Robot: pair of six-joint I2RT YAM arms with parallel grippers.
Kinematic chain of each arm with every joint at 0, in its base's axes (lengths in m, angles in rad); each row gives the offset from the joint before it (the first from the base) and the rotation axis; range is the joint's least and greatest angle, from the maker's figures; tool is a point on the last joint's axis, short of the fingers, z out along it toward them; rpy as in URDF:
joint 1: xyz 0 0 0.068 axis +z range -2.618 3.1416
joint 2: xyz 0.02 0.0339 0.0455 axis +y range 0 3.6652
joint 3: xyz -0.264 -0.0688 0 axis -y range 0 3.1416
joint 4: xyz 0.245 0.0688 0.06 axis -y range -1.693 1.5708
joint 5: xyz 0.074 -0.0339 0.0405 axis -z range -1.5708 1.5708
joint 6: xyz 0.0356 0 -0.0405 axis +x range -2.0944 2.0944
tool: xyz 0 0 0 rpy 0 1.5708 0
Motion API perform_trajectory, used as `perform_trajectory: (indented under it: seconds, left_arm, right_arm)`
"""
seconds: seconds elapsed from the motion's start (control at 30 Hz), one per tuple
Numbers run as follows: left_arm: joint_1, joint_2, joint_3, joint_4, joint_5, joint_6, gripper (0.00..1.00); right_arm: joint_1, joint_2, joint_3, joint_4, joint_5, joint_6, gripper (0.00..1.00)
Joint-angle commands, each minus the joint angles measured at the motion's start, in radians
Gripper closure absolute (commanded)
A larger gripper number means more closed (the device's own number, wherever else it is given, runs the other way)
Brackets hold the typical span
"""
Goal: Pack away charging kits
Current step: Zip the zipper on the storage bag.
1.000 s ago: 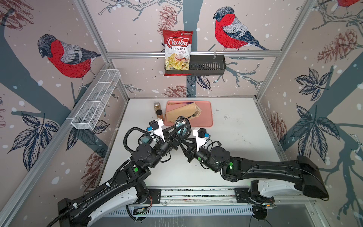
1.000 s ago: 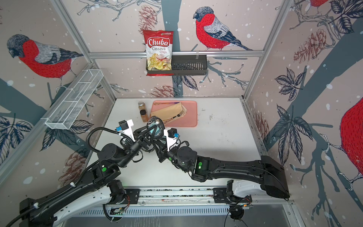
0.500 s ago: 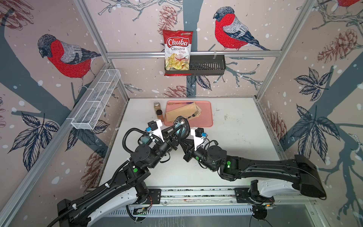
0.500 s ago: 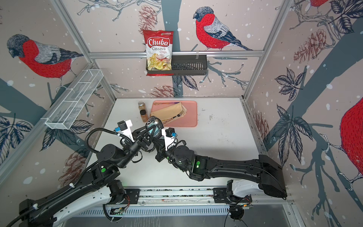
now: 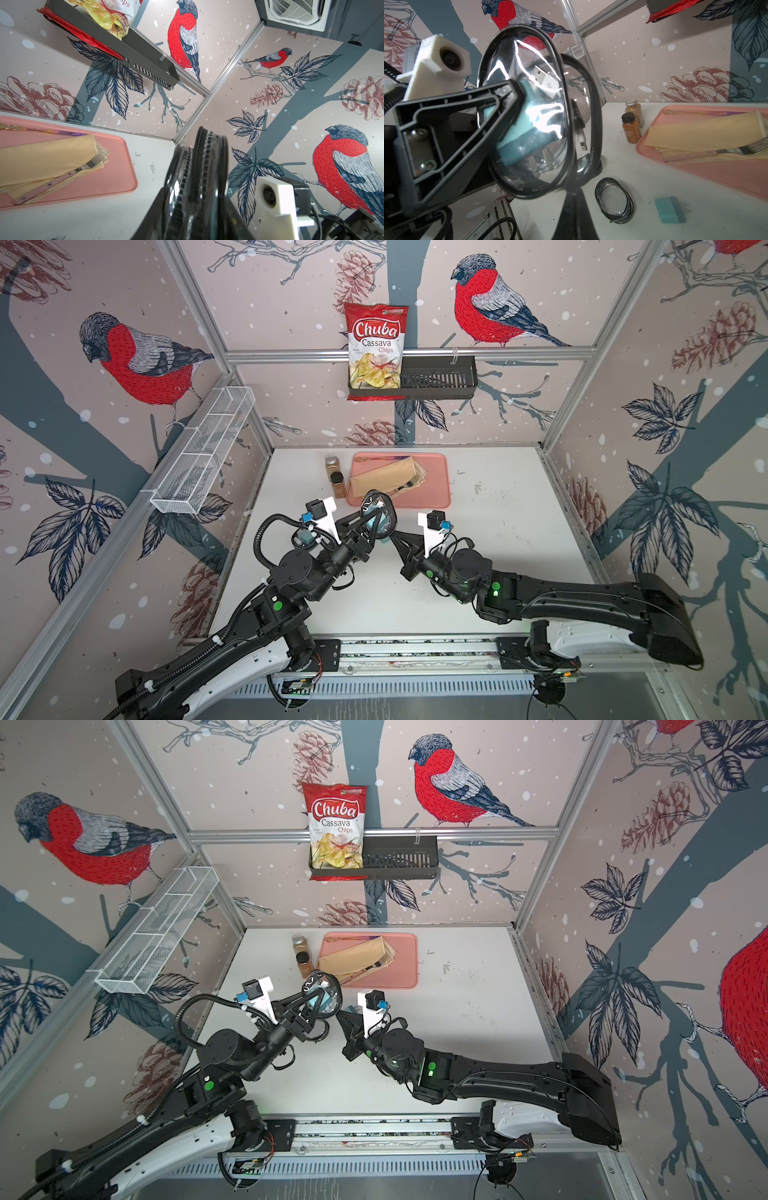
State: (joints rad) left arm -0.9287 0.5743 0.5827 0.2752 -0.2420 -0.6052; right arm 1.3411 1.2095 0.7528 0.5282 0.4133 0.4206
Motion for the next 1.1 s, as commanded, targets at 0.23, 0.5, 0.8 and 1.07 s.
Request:
perform_trajectory:
  seconds: [0.23, 0.5, 0.8, 1.07]
  left_arm:
    - [0.001, -0.085, -0.031, 0.014, 0.097, -0.041, 1.00]
    - [0.001, -0.087, -0.038, -0.019, 0.137, -0.048, 1.00]
    - [0.001, -0.074, -0.048, 0.006, 0.201, -0.026, 1.00]
    - [0.001, -0.087, -0.066, 0.026, 0.188, -0.029, 0.79]
  right_arm:
    - [-0.004, -0.024, 0.057, -0.099, 0.105, -0.064, 1.00]
    - [-0.016, -0.038, 0.115, -0.182, 0.175, -0.110, 1.00]
    - [0.069, -0.044, 0.169, -0.215, 0.200, -0.206, 1.00]
    - [0.170, -0.007, 0.195, -0.208, 0.288, -0.246, 1.00]
